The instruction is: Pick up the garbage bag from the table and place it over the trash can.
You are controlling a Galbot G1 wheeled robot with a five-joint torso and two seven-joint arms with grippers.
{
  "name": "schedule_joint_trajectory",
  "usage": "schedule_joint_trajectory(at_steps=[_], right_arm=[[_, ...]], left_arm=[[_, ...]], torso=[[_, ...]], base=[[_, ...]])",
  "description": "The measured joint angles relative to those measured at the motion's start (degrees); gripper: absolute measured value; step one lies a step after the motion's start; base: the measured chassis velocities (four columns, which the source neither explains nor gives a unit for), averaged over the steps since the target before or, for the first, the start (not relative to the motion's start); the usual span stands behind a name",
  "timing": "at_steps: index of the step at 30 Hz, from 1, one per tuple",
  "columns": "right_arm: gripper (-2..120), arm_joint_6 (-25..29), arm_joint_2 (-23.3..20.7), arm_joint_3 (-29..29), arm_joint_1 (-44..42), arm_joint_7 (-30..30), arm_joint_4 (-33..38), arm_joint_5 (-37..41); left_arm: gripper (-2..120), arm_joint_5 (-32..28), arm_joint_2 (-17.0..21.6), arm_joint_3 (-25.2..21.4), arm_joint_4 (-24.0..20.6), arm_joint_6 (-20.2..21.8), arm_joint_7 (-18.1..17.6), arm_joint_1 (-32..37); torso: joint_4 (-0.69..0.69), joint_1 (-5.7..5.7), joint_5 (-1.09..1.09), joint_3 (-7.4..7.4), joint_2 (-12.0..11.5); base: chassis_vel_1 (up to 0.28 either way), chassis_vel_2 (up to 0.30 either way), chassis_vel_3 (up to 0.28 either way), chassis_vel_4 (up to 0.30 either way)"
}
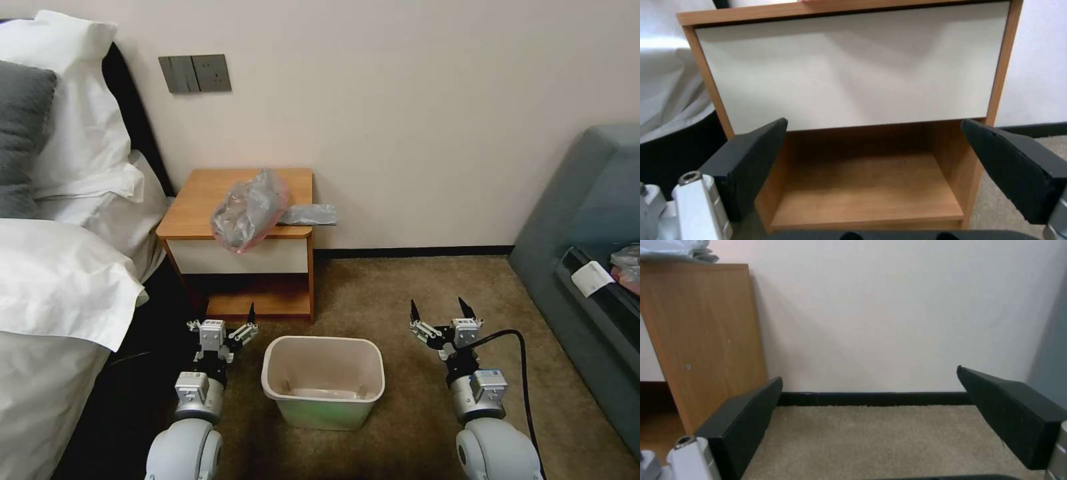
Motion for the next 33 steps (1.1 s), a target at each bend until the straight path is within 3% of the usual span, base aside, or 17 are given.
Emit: schedule_joint_trajectory(at_steps=[27,33], right_arm=[[100,0.02,-0.01,0.00,0.00,0.00,0.00,0.00],[100,4.51,-3.02,-0.56,1.95,-2.17,-0.37,0.00]], left_arm=[[98,0.00,0.00,-0.01,0.00,0.00,0.00,0.00],[95,-1.18,0.03,-2.69,1.26,-3.66,0.00,-0.05]], torso=[[0.00,0.00,0.00,0.00,0.00],[-0.01,0.00,0.01,0.00,0.00]], base=[[0.000,0.000,0.000,0.000],[0.000,0.000,0.000,0.000]])
